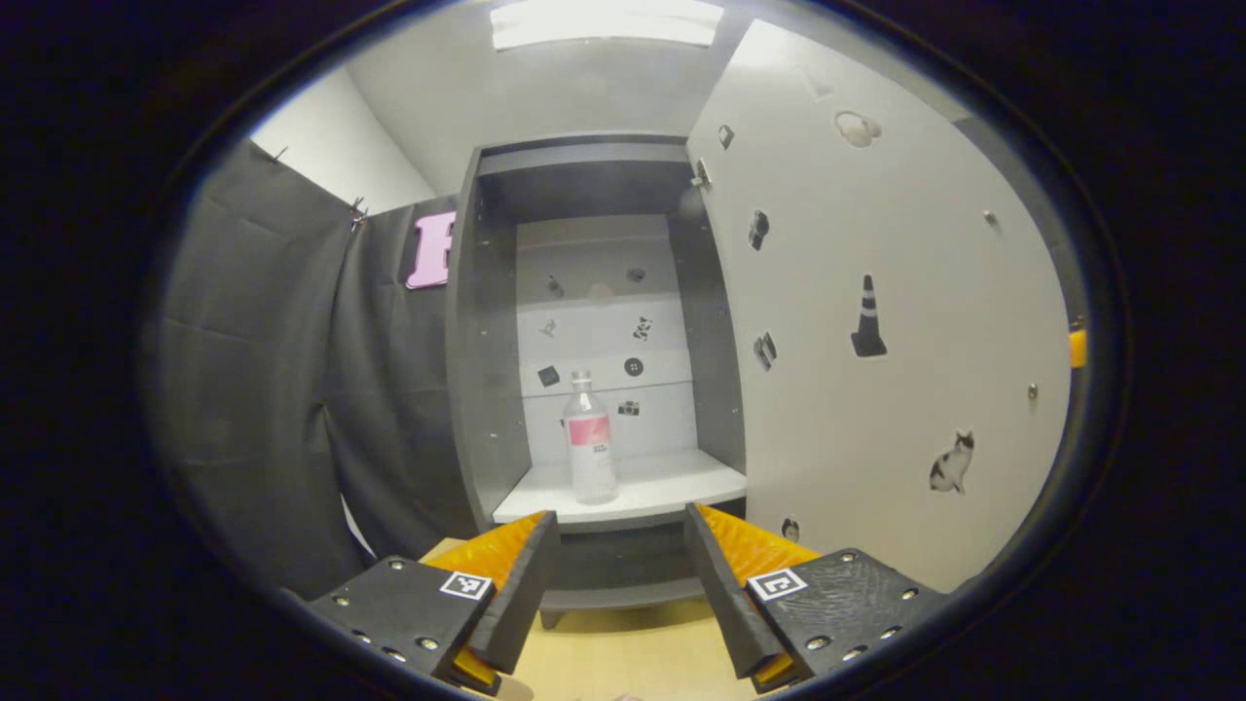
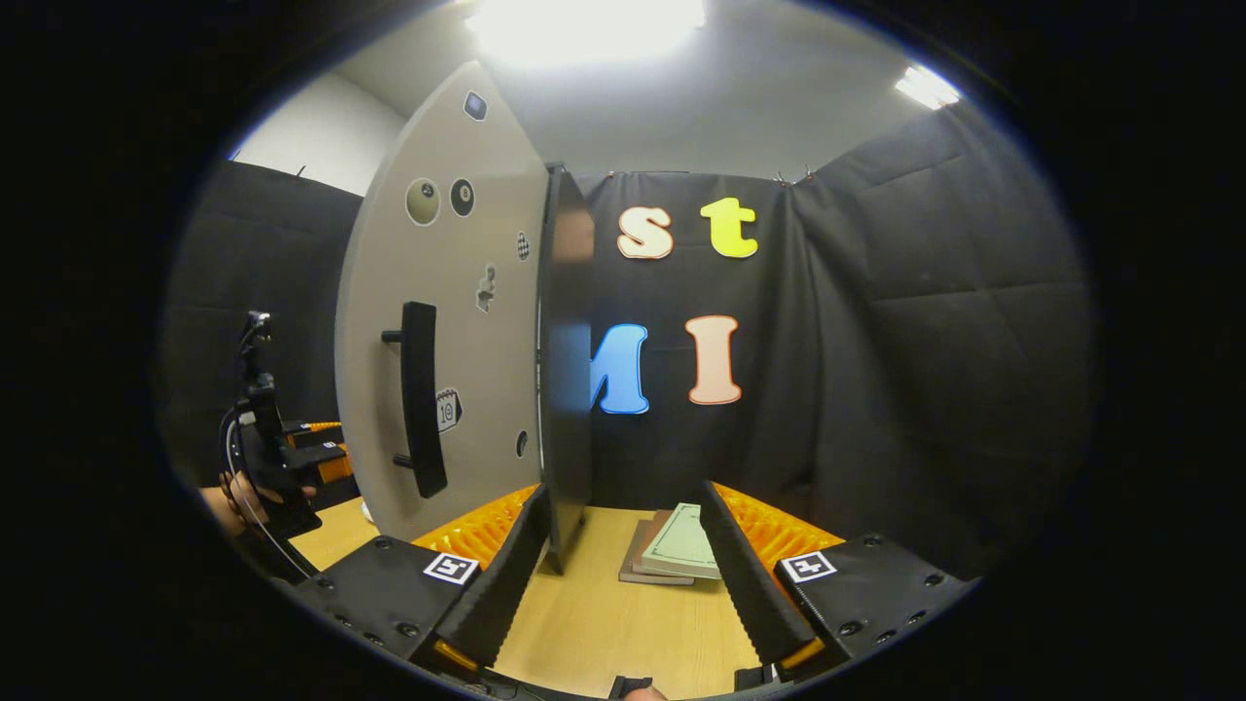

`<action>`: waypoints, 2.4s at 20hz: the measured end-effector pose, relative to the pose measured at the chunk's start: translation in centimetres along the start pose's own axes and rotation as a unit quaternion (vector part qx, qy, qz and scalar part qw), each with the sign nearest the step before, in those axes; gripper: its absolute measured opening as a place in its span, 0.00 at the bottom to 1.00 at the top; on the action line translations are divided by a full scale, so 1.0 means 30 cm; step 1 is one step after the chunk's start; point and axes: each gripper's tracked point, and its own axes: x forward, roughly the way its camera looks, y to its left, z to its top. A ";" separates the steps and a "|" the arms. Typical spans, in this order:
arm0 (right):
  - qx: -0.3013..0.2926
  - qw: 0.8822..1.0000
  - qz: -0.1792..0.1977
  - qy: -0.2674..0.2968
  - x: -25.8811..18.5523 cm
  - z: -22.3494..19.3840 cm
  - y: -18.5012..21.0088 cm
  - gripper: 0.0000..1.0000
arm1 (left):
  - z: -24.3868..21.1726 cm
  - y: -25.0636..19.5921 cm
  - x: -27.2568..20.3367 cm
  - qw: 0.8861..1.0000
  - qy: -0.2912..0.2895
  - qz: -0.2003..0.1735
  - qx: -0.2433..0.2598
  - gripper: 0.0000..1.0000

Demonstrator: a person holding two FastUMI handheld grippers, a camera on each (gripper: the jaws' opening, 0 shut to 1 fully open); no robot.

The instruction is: Open the cabinet door with the right hand, grasp the bottle in the cabinet with the left hand and place it on the coaster, then close the cabinet door with the right hand.

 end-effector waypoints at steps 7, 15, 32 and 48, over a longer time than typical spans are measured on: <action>0.006 0.995 -0.091 0.037 0.023 -0.074 -0.085 0.97 | 0.012 -0.015 0.094 0.999 0.003 -0.021 -0.026 0.79; -0.003 0.985 -0.166 0.053 0.066 -0.108 -0.079 0.97 | -0.022 -0.017 0.164 0.997 0.032 -0.049 -0.044 0.82; -0.005 0.962 -0.258 0.085 0.043 -0.169 -0.063 0.98 | -0.080 0.000 0.250 0.996 0.054 -0.060 -0.043 0.82; 0.004 0.978 -0.193 0.075 0.102 -0.188 -0.081 0.98 | -0.013 0.057 0.209 0.998 0.011 -0.023 -0.049 0.74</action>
